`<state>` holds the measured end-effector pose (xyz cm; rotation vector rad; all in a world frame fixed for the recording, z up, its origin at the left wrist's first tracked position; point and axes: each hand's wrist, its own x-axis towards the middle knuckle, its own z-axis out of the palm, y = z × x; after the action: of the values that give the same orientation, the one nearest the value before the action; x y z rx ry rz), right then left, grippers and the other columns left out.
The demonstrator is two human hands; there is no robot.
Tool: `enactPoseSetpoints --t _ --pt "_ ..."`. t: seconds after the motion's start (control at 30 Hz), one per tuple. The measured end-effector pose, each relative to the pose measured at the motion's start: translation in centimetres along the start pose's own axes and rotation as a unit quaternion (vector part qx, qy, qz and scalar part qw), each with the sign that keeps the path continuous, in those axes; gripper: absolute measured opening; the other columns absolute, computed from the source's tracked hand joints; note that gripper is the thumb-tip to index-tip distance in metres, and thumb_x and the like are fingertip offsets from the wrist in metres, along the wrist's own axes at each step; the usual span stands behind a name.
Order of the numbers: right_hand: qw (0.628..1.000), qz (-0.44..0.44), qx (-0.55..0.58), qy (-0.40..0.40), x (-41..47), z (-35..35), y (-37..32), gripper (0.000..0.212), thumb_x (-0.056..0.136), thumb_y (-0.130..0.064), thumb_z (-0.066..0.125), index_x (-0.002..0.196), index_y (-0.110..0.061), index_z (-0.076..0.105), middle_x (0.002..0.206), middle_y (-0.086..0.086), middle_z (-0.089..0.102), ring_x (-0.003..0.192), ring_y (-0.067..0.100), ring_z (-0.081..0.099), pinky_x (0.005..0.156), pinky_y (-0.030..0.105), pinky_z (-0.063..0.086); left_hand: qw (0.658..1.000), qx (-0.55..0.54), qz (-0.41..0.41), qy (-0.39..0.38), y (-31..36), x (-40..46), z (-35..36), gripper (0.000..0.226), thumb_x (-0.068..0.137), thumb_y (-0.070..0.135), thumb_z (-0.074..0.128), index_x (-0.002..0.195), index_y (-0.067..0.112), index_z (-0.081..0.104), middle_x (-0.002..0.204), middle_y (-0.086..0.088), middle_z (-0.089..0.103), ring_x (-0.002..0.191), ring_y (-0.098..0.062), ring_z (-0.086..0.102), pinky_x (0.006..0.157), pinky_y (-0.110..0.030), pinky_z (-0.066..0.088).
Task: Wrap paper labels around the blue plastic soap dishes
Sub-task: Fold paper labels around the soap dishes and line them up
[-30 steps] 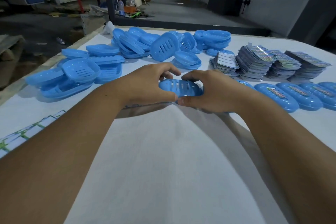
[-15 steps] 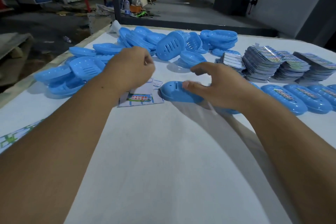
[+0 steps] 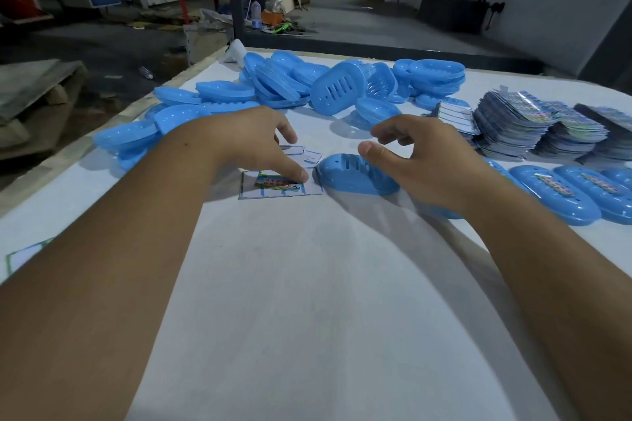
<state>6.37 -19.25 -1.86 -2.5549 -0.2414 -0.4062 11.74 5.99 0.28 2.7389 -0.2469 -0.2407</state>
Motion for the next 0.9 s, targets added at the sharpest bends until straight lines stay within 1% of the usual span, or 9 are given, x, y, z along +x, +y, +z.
enactPoseSetpoints --t 0.13,0.23,0.37,0.5,0.57,0.67,0.77,0.83,0.9 --pt "1.000 -0.002 -0.002 -0.006 0.00 0.01 -0.03 0.044 0.091 -0.062 0.059 0.123 -0.032 0.065 0.112 -0.018 0.064 0.103 0.002 0.054 0.085 0.023 0.037 1.000 -0.023 -0.018 0.005 -0.04 0.01 0.25 0.076 0.050 0.064 0.091 0.116 0.040 0.061 0.111 0.009 0.058 0.105 -0.016 0.058 0.097 -0.044 0.050" --pt "1.000 -0.003 -0.001 -0.005 0.02 0.03 -0.04 0.043 0.091 -0.062 0.059 0.122 -0.032 0.065 0.111 -0.018 0.064 0.104 0.003 0.055 0.085 0.024 0.038 0.999 -0.030 -0.014 0.012 0.11 -0.02 0.29 0.072 0.050 0.062 0.092 0.112 0.041 0.062 0.108 0.010 0.057 0.103 -0.016 0.058 0.095 -0.044 0.050" --pt "1.000 -0.002 0.002 0.008 0.17 0.15 0.02 0.042 0.091 -0.062 0.059 0.120 -0.031 0.066 0.110 -0.017 0.065 0.101 0.003 0.055 0.082 0.023 0.038 0.999 -0.028 -0.011 0.015 0.20 -0.01 0.21 0.072 0.049 0.062 0.092 0.112 0.044 0.061 0.106 0.013 0.055 0.097 -0.011 0.056 0.084 -0.038 0.049" --pt "1.000 0.006 0.013 0.026 0.26 0.08 0.03 0.043 0.091 -0.063 0.059 0.116 -0.030 0.069 0.109 -0.016 0.067 0.101 0.004 0.057 0.082 0.024 0.041 0.999 -0.030 -0.020 0.012 0.13 0.12 0.28 0.091 0.049 0.061 0.092 0.128 0.040 0.053 0.123 0.010 0.056 0.112 -0.018 0.056 0.098 -0.043 0.048" --pt "0.999 0.008 0.020 0.032 0.25 0.04 -0.01 0.042 0.091 -0.064 0.057 0.113 -0.030 0.070 0.108 -0.017 0.068 0.101 0.004 0.059 0.084 0.026 0.044 0.999 -0.046 -0.016 0.004 0.17 0.09 0.30 0.096 0.050 0.057 0.093 0.134 0.037 0.052 0.129 0.009 0.056 0.115 -0.018 0.054 0.100 -0.041 0.046" --pt "0.999 0.005 0.031 0.032 0.24 0.05 -0.14 0.038 0.093 -0.064 0.055 0.106 -0.032 0.070 0.102 -0.020 0.068 0.098 0.001 0.060 0.083 0.026 0.046 0.998 -0.064 -0.005 0.010 0.39 -0.19 0.31 0.092 0.052 0.054 0.093 0.133 0.035 0.054 0.125 0.010 0.057 0.110 -0.015 0.055 0.091 -0.035 0.044" --pt "0.999 0.003 0.035 0.040 0.29 0.12 -0.33 0.030 0.095 -0.062 0.053 0.098 -0.035 0.067 0.093 -0.026 0.064 0.094 -0.004 0.059 0.077 0.021 0.044 0.998 -0.037 0.004 0.042 0.67 -0.31 0.29 0.087 0.053 0.054 0.094 0.129 0.039 0.054 0.118 0.011 0.051 0.106 -0.015 0.052 0.085 -0.035 0.043" --pt "0.997 0.006 0.038 0.064 0.37 -0.03 -0.38 0.030 0.097 -0.061 0.051 0.089 -0.035 0.064 0.084 -0.025 0.062 0.086 -0.007 0.057 0.072 0.018 0.041 0.998 -0.024 0.009 0.056 0.79 -0.31 0.20 0.075 0.055 0.052 0.094 0.120 0.041 0.057 0.111 0.012 0.050 0.097 -0.012 0.055 0.077 -0.033 0.043" --pt "0.995 0.007 0.047 0.093 0.44 -0.34 -0.15 0.042 0.099 -0.063 0.044 0.081 -0.030 0.062 0.073 -0.020 0.060 0.073 -0.001 0.055 0.065 0.017 0.041 0.997 -0.037 0.012 0.060 0.79 -0.24 0.09 0.054 0.063 0.043 0.093 0.106 0.041 0.062 0.099 0.011 0.054 0.082 -0.008 0.057 0.064 -0.030 0.042"
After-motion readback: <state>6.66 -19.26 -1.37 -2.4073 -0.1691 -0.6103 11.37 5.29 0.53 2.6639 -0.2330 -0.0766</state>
